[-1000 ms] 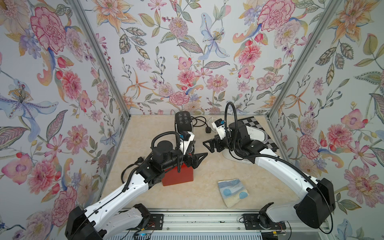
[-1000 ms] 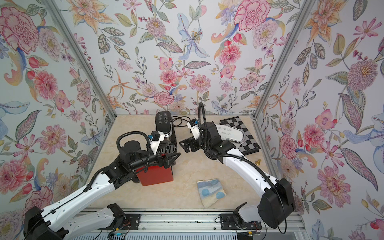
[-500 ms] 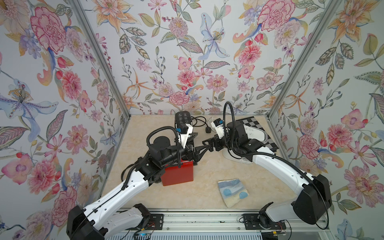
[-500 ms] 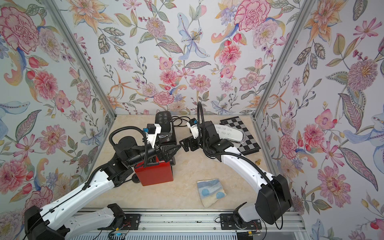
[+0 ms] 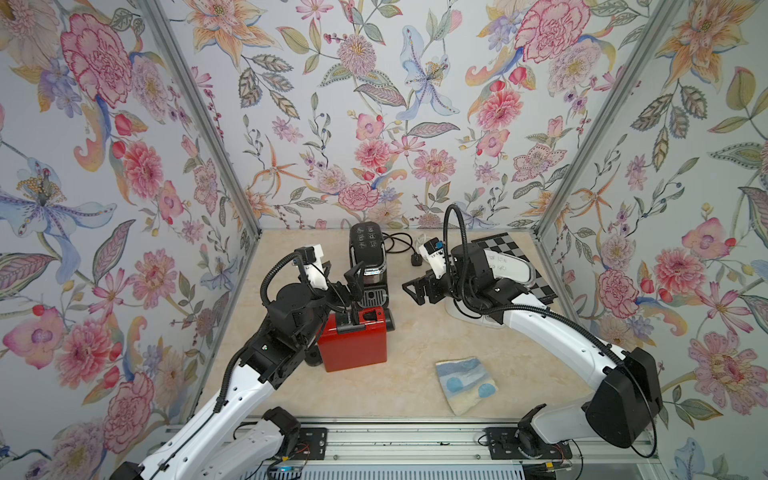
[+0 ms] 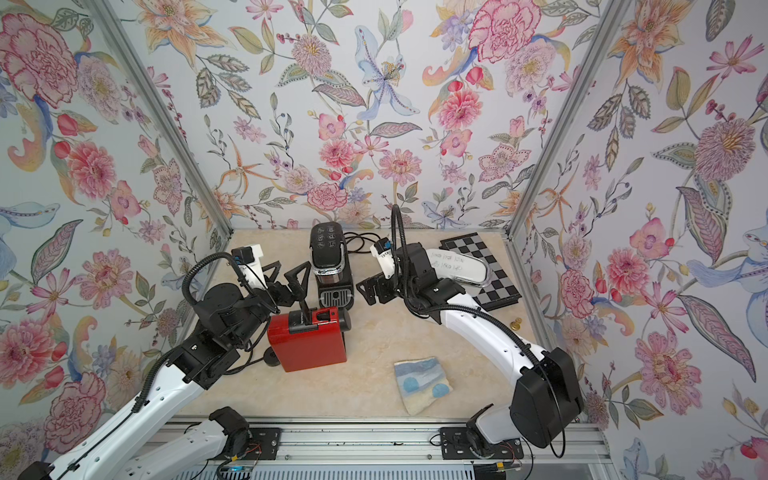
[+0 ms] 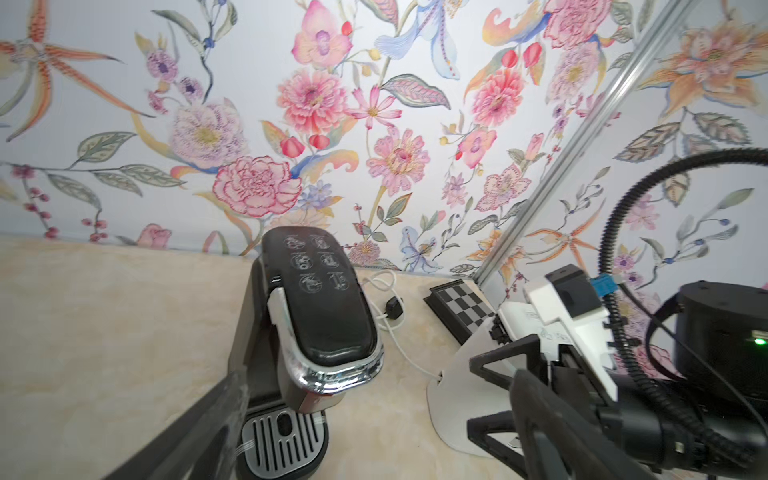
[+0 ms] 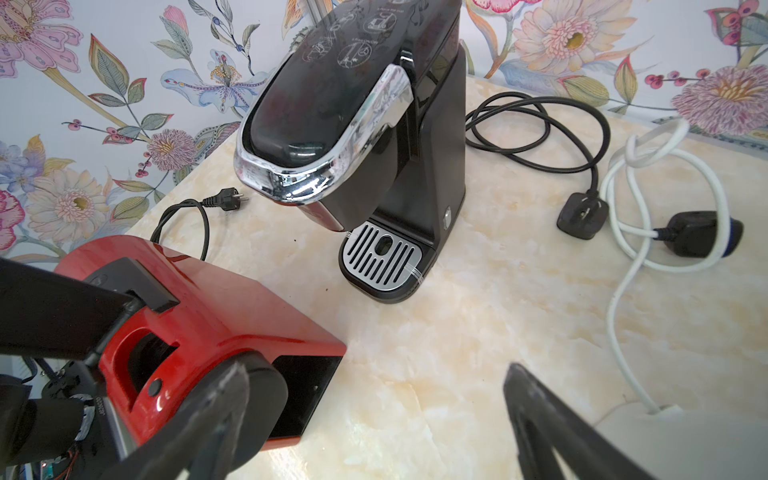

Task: Wipe the surface of a coffee machine
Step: Place the cleaning item at the center of the board, then reset both arms

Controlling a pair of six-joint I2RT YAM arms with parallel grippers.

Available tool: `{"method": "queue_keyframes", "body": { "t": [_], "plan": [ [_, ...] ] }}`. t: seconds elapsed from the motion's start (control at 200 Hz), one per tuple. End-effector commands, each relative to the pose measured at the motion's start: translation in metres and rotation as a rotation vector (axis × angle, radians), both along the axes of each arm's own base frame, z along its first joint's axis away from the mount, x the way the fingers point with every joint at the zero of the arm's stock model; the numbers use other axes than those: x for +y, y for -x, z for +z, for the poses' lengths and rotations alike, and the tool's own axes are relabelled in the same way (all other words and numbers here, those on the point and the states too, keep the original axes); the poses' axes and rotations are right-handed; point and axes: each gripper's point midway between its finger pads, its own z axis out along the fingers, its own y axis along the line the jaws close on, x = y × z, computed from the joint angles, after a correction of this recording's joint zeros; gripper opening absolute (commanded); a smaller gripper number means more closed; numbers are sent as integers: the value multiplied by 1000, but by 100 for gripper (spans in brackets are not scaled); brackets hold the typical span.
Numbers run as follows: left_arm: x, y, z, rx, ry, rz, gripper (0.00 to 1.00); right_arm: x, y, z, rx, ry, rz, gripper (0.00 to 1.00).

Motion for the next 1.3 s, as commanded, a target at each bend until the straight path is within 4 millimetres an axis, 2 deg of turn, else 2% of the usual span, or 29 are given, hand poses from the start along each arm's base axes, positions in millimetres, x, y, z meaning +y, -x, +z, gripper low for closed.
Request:
{"method": "queue_keyframes", "body": {
  "t": [0.0, 0.105, 0.2, 0.36, 0.47, 0.635, 0.655, 0.846, 1.041, 1.156, 1.296],
  "plan": [
    [51, 3, -26, 70, 18, 259, 99, 8, -1, 6, -33, -11, 31, 97],
    [65, 10, -35, 75, 22, 317, 99, 10, 0, 2, -27, -8, 35, 97],
    [61, 7, -46, 105, -3, 301, 99, 11, 0, -1, -23, -6, 38, 97],
    [52, 4, -78, 175, -38, 278, 99, 12, 0, -6, -13, 0, 39, 97],
    [47, 4, -89, 187, -46, 269, 99, 14, 1, -13, 4, 4, 47, 97],
    [30, -1, -94, 192, -58, 233, 99, 17, 0, -23, 24, 15, 55, 97],
    [27, -1, -95, 193, -58, 229, 99, 26, 9, -24, 27, 16, 84, 97],
    [12, -5, -97, 196, -97, 220, 99, 33, 13, -30, 40, 16, 110, 97],
    [-5, -10, -98, 204, -130, 200, 99, 44, 17, -52, 89, 42, 127, 97],
    [-13, -12, -107, 222, -149, 192, 99, 24, 0, -52, 70, 73, -12, 97],
    [-20, -14, -120, 254, -179, 190, 99, 2, -12, -36, 42, 64, -114, 97]
  ]
}}
